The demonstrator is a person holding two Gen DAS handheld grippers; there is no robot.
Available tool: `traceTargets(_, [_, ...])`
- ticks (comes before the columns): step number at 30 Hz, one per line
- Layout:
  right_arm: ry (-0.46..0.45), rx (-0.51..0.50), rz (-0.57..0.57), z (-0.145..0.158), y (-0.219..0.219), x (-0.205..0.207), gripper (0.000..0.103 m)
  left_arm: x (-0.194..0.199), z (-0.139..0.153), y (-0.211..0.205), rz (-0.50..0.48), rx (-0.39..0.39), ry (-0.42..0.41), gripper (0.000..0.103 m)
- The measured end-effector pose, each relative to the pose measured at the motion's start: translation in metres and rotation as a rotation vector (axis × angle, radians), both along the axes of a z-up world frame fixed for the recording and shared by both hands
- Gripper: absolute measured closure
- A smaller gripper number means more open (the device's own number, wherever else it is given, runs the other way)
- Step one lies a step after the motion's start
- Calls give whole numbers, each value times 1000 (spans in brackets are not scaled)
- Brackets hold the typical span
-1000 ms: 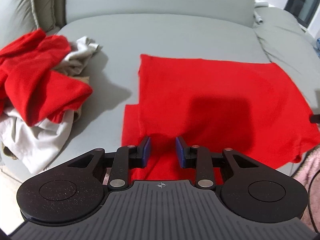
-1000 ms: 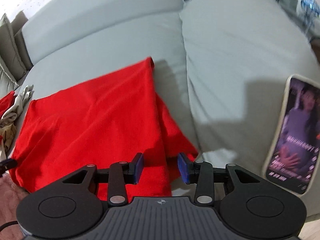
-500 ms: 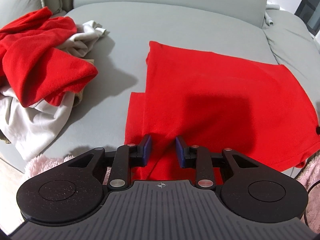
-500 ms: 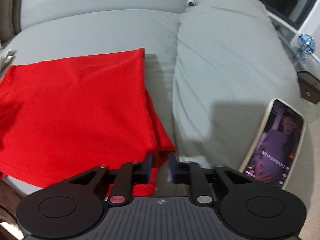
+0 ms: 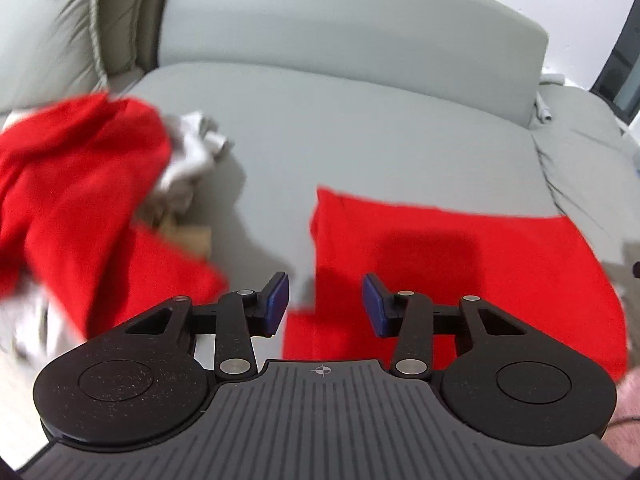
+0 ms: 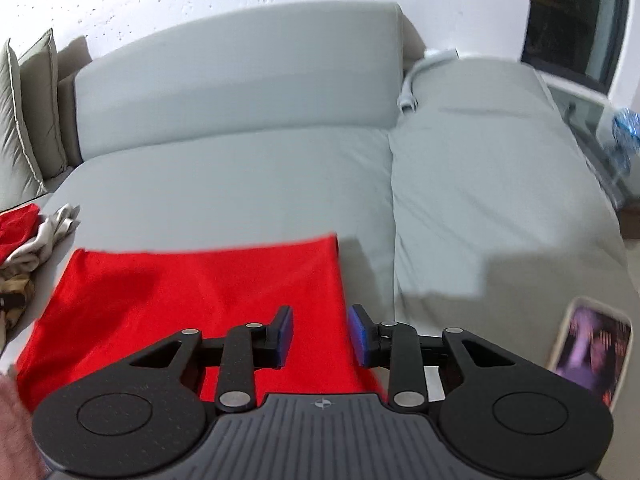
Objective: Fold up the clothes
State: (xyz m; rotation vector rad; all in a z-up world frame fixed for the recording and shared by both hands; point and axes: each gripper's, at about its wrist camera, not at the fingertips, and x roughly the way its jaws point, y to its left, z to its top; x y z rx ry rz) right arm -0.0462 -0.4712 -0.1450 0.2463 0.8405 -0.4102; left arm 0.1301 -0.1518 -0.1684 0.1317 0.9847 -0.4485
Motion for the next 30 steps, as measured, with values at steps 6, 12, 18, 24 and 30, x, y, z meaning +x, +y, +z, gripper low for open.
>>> traceTargets(6, [0,38,-39,-16,-29,29,77,50,-22,-26,-26,31,39,58])
traceTargets(12, [23,119,-56,-51,-52,73,69,73,-51,-42,-66,46,92,66])
traceTargets(18, [38,132,-73,-69,-54,93,98,74,-63,-48,-89,59,51,99])
traceTargets(24, [22,86,-103,-67,-66,98,98,95,-69,-57,-53,92,14,98])
traceTargets(30, [120,62,-124,-78,-60,97,65,90,-80,-60,-6,228,22,48])
